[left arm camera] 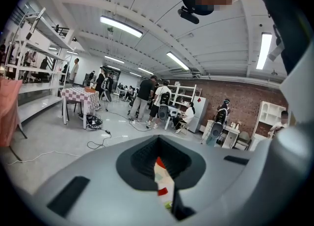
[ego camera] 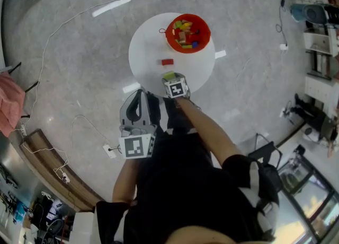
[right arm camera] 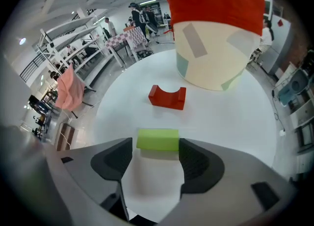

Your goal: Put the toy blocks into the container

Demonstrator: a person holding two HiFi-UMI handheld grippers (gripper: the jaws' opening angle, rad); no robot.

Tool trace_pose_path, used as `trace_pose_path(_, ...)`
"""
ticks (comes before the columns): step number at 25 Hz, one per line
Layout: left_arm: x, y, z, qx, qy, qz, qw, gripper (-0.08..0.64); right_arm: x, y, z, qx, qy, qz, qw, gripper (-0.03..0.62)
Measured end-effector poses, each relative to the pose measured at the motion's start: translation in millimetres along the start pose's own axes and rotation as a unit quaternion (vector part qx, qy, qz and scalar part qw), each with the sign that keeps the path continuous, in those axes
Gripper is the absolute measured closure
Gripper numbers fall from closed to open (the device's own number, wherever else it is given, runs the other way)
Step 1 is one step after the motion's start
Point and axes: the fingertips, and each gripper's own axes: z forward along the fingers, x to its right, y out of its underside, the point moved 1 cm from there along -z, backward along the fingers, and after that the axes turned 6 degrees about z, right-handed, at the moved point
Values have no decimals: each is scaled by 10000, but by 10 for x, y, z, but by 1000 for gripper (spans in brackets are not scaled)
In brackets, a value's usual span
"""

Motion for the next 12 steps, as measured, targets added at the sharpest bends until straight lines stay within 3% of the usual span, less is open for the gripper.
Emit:
trace_pose_path(5,-57,56,22,-62,-72,-55,9999,568,94,24,41,-124,412,-276,9987,318)
trace_pose_path(12,-27,28,38,-22,-37,-41,10000,567,128,22,-44,-188,432,-357,9983,335)
